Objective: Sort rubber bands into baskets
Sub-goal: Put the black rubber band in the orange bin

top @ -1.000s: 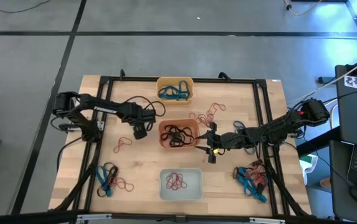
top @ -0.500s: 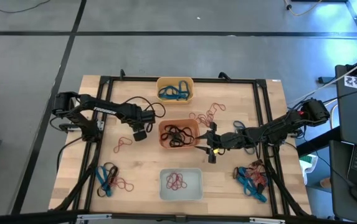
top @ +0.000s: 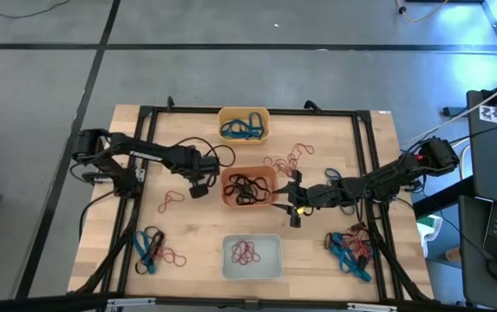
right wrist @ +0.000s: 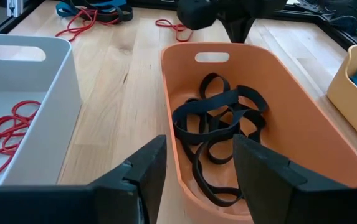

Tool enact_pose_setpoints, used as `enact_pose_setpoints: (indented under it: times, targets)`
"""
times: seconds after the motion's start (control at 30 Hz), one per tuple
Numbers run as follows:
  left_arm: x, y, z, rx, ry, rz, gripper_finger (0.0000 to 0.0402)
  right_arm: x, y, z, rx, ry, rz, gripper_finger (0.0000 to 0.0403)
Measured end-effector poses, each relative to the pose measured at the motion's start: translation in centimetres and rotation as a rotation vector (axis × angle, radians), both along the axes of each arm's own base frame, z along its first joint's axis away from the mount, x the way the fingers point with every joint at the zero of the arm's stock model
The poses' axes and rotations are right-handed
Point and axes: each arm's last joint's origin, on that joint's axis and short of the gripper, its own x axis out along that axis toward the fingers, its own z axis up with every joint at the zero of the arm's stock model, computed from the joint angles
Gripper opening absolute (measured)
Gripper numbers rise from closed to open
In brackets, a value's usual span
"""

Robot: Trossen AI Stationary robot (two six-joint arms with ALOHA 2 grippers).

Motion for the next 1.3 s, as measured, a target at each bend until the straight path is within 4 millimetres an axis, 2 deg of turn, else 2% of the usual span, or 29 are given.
enact_pose_setpoints:
  times: [0.37, 0.6, 0.93, 1.13, 1.3]
  targets:
    - [2.4, -2.5, 5.2, 0.086, -0.083, -0.049, 0.0013, 0.0, 0.0, 0.0, 0.0, -0.002, 0.0, 0.0182]
    - [4.9, -4.2, 8.2, 0.09, -0.302, -0.098, 0.0008, 0.0, 0.0, 0.0, 0.001, -0.003, 0.0, 0.0182]
    - [7.3, -5.6, 8.6, 0.07, -0.593, -0.105, 0.0034, 0.0, 0.0, 0.0, 0.001, -0.003, 0.0, 0.0182]
    - [8.1, -5.7, 7.9, 0.054, -0.635, -0.068, 0.0043, 0.0, 0.0, 0.0, 0.001, -0.004, 0.0, 0.0182]
    - [8.6, -5.7, 7.1, 0.051, -0.617, -0.075, 0.008, 0.0, 0.0, 0.0, 0.001, -0.003, 0.0, 0.0182]
